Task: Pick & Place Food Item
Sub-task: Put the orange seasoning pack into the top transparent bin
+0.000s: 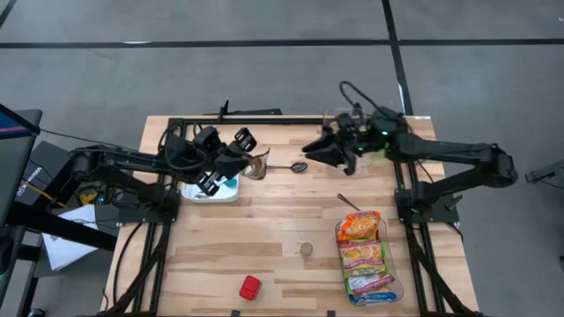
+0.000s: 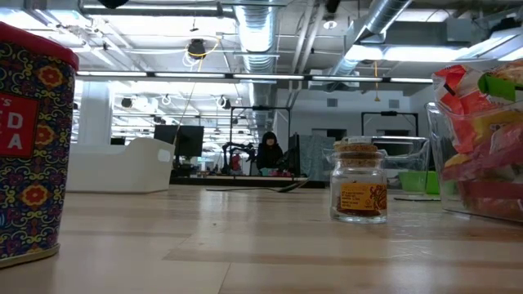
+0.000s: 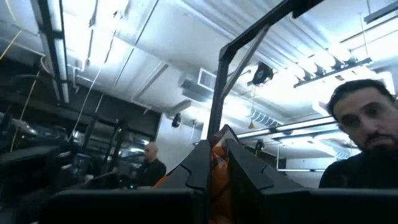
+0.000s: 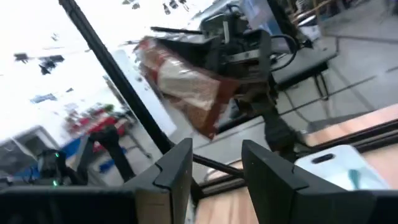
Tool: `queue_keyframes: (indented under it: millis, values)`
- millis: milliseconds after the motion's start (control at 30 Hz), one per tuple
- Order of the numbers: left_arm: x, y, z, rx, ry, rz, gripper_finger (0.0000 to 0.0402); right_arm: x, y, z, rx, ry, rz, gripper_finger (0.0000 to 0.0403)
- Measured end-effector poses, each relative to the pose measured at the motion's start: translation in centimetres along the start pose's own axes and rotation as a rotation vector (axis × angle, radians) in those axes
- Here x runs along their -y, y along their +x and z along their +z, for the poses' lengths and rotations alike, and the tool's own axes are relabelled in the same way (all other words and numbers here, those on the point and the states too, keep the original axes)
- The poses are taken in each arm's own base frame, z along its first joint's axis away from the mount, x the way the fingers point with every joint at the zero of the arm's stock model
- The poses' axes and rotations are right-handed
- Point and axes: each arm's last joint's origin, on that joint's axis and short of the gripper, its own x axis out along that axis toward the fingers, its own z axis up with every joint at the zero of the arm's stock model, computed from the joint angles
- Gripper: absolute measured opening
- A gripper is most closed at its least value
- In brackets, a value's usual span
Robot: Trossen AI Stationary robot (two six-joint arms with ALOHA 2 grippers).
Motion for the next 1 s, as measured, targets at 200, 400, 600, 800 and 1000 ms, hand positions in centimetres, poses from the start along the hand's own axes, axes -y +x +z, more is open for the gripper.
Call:
queue_keyframes:
  millis: [200,400,600,800,1000]
  values:
    - [0.5,1.2,-0.1,0.012,0.066,-0.044,0.0021,2.9,3.5,-1.1,0.014,0.107,0.177,0.0134]
    - [0.8,1.7,0.0,0.014,0.111,-0.053,0.0021,4.2,5.8,-2.2,0.115,0.202,0.335,0.0134]
    - [0.7,1.7,0.0,0.018,0.111,-0.046,0.0021,4.5,7.9,-1.8,0.081,0.207,0.421,0.0134]
    - [0.7,1.7,0.0,0.02,0.111,-0.044,0.0024,5.3,10.4,-1.1,0.046,0.188,0.449,0.0134]
    - [0.8,1.7,0.0,0.018,0.111,-0.05,0.002,5.9,11.0,-1.2,0.019,0.192,0.494,0.0134]
